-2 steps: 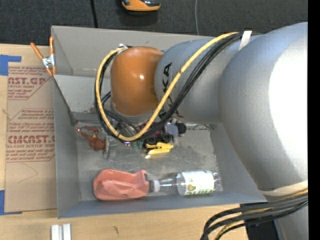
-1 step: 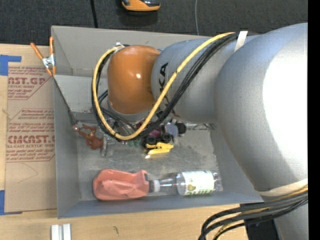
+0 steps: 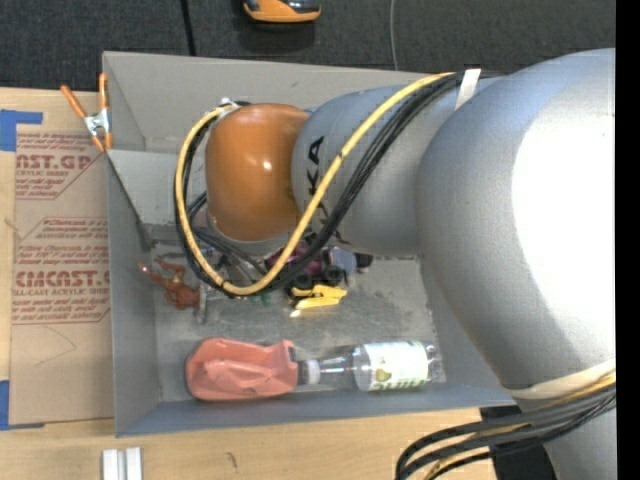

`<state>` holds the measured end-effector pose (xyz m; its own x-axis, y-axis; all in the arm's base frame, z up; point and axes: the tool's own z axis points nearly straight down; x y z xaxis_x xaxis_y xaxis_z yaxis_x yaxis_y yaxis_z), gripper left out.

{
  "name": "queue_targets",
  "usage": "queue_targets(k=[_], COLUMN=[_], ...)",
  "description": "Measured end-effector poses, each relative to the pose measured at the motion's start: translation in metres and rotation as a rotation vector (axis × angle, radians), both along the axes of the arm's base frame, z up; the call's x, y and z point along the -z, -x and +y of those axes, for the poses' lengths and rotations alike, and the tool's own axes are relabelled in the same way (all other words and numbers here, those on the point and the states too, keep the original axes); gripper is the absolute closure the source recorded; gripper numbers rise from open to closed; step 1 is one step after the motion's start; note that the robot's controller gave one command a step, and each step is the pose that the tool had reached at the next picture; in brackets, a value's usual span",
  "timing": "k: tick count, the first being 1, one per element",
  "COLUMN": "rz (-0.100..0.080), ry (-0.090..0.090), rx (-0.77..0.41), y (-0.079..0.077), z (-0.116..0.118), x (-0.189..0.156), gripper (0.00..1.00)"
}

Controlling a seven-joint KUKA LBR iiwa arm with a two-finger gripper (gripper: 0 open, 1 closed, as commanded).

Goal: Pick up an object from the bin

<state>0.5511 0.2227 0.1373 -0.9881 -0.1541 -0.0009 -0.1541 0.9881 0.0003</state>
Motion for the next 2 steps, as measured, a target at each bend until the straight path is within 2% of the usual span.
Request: queue_targets(k=[1,2], rz=[0.001,0.001], ry=[-0.002,0.001], rx=[0.022,-0.010], y=[-0.014,0.012], z=[0.016,0.007], x=[-0.013,-0.048], gripper=[1.00,1.00])
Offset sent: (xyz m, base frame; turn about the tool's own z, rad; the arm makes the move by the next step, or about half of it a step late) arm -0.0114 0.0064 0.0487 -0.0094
